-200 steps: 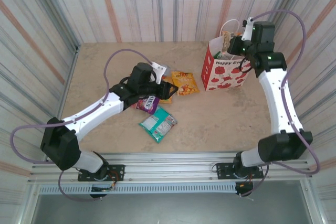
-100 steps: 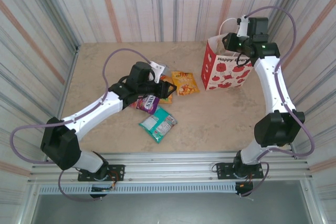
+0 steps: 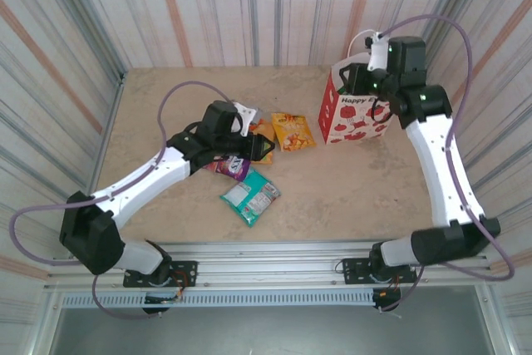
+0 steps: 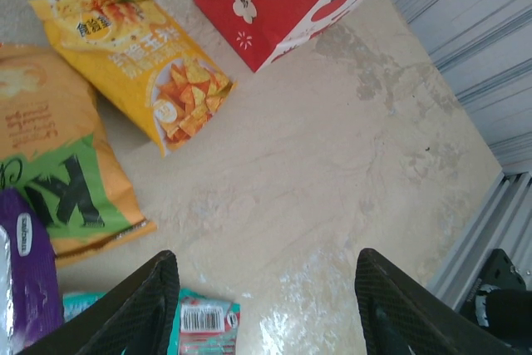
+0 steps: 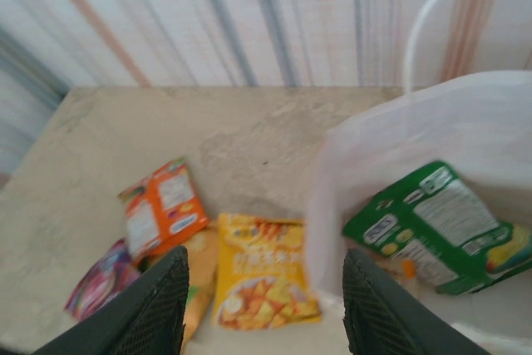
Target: Place the snacks into the paper bag
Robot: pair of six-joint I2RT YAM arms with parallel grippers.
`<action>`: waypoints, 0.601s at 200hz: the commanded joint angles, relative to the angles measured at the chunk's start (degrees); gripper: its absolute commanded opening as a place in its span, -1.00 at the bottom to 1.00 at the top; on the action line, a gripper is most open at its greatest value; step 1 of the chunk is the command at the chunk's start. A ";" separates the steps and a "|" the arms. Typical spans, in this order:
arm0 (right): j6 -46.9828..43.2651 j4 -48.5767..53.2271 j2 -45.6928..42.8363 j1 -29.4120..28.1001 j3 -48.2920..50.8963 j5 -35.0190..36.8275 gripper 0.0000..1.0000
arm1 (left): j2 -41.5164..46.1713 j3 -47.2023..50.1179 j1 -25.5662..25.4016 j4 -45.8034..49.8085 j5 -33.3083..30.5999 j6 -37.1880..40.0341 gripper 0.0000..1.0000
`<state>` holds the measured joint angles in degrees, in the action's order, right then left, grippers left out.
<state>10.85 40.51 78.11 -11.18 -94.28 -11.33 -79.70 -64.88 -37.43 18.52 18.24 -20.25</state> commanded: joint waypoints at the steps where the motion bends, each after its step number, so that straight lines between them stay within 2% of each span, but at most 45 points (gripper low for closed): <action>1: -0.53 3.66 -4.85 -2.90 5.61 1.93 0.02 | 4.72 2.31 0.60 5.62 -0.63 -4.45 0.19; 28: 3.30 2.94 -11.01 -7.47 14.87 1.72 0.03 | 8.51 7.89 1.26 6.54 0.37 -10.38 0.18; 53: 8.91 -1.29 -14.80 -12.59 24.69 -1.47 0.03 | 12.04 14.92 2.29 5.14 1.61 -16.71 0.17; 89: 17.18 -8.11 -14.59 -22.00 37.07 -1.95 0.03 | 16.31 23.73 4.90 2.76 3.19 -22.75 0.16; 120: 18.27 -13.42 -11.96 -26.51 42.45 -1.93 0.04 | 20.18 30.22 7.58 2.47 5.27 -27.52 0.16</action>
<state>25.21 33.74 64.53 -35.38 -54.37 -12.56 -63.20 -38.28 -31.29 22.02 21.10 -41.58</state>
